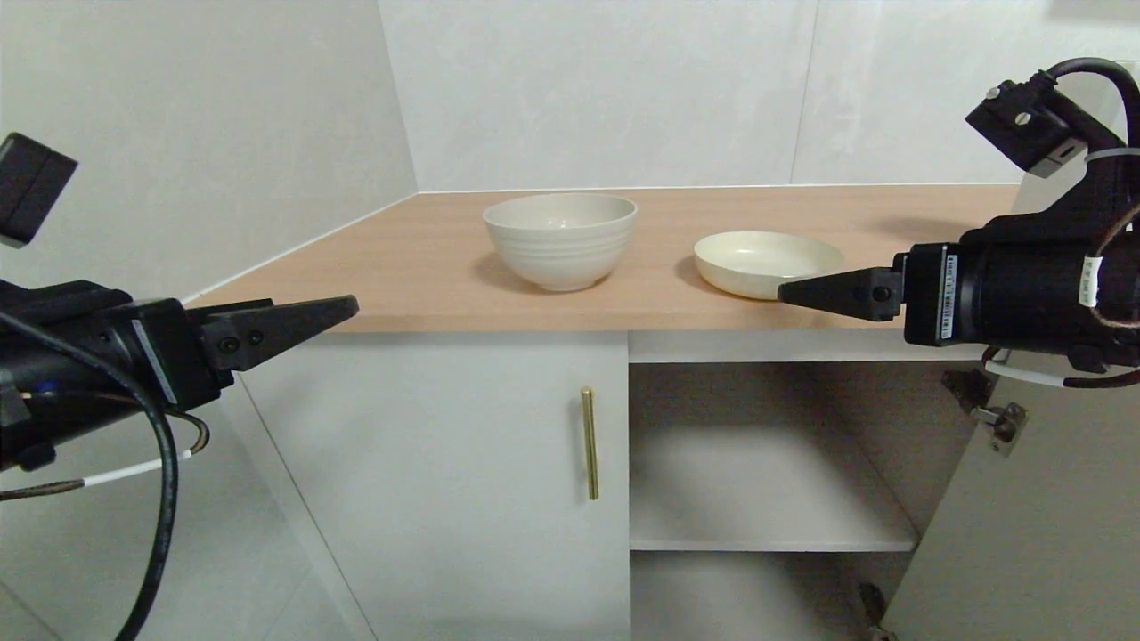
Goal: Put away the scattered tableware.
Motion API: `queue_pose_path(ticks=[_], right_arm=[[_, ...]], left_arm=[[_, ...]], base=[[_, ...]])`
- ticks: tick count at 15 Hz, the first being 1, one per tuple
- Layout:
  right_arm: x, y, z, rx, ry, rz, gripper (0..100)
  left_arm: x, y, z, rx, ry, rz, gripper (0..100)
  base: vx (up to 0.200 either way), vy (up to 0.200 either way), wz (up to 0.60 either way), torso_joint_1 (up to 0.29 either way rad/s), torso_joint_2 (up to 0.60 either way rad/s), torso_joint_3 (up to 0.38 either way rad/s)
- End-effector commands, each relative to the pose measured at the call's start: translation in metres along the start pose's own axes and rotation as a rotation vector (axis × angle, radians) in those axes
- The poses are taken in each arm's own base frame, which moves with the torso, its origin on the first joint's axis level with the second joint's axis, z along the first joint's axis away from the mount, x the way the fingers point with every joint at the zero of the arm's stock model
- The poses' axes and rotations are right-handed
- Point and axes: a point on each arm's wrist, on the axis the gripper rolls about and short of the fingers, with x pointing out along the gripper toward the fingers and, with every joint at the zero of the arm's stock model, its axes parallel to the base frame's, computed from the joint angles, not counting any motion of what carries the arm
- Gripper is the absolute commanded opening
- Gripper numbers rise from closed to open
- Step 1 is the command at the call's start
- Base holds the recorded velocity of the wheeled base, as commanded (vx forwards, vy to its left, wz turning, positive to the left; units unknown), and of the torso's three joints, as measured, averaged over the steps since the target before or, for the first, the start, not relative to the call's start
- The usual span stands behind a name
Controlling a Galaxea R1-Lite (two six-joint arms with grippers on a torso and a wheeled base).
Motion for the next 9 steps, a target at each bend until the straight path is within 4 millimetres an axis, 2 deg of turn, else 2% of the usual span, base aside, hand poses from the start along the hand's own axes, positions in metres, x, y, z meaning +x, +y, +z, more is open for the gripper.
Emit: queue_pose_path(ticks=[1, 3, 6, 9], right_arm=[[-0.0017, 0.0004, 0.0004, -0.001, -0.004, 0.004, 100], [-0.0017, 0.0004, 0.0004, -0.002, -0.004, 0.004, 100], [-0.0005, -0.0001, -0.0003, -0.004, 0.000, 0.000, 100], [0.0065, -0.0019, -0.0013, -0.002, 0.006, -0.008, 100]], left_arm=[[-0.0006, -0.0002, -0.0001, -0.001, 0.000, 0.000, 100], [0.0003, 0.0001, -0.0004, -0.001, 0.002, 0.000, 100], [0.0023, -0.0036, -0.0026, -0.003, 0.015, -0.024, 100], [0.0080, -0.0041, -0.0030, -0.007, 0.027, -0.030, 100]], base=[[0.000, 0.000, 0.00, 0.000, 0.00, 0.000], [0.000, 0.000, 0.00, 0.031, -0.14, -0.110], [0.000, 0.000, 0.00, 0.071, -0.25, -0.273], [0.000, 0.000, 0.00, 0.180, -0.53, -0.295]])
